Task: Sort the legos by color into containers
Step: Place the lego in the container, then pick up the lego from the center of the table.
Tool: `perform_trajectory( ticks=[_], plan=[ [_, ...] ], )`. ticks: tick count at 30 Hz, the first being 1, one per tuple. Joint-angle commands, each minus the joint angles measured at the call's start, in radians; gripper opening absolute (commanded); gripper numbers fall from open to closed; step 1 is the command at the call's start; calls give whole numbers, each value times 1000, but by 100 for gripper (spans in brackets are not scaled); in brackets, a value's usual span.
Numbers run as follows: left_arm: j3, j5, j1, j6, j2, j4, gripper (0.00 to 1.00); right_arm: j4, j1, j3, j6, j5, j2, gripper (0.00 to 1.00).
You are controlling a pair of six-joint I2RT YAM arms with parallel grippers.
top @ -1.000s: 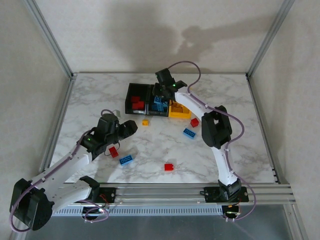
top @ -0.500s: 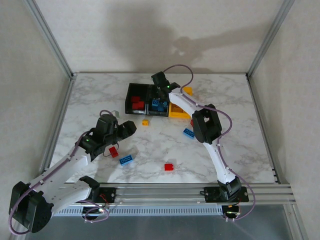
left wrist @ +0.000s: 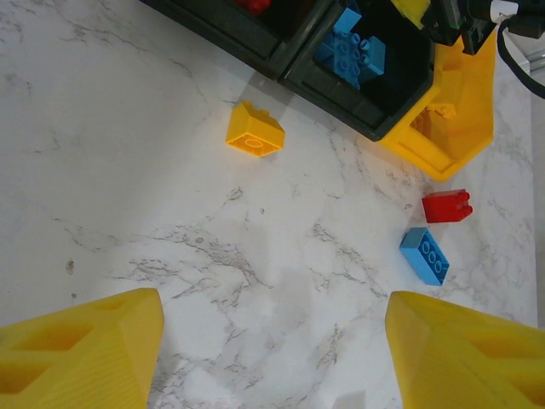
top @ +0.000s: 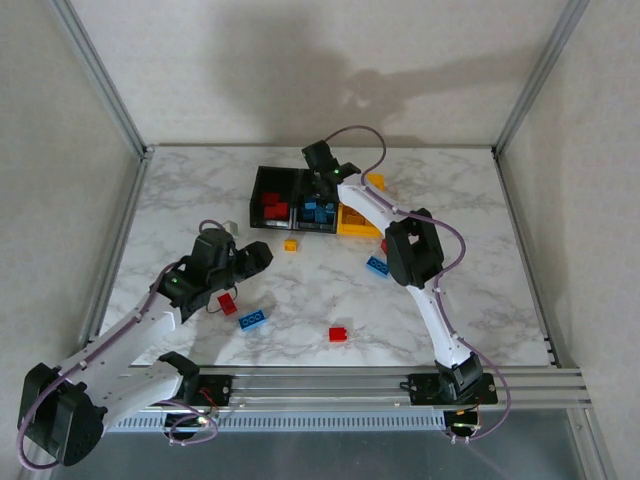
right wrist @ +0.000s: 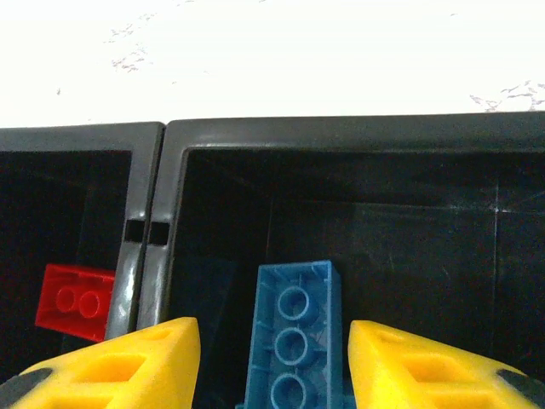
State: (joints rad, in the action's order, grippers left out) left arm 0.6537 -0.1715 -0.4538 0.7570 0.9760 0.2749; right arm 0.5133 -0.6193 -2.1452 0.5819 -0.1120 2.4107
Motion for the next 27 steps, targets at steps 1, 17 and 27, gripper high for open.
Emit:
perform_trajectory(
  ticks=[1,17,27],
  plan=[
    [-8,1,10,9,-26,27,70,-6,-34,46,-37,-34,-125,49],
    [33,45,4,-26,42,53,70,-153,-134,694,-52,-30,-611,59],
    [151,106,-58,-103,246,44,64,-248,-143,1061,62,-29,-877,59]
  ],
)
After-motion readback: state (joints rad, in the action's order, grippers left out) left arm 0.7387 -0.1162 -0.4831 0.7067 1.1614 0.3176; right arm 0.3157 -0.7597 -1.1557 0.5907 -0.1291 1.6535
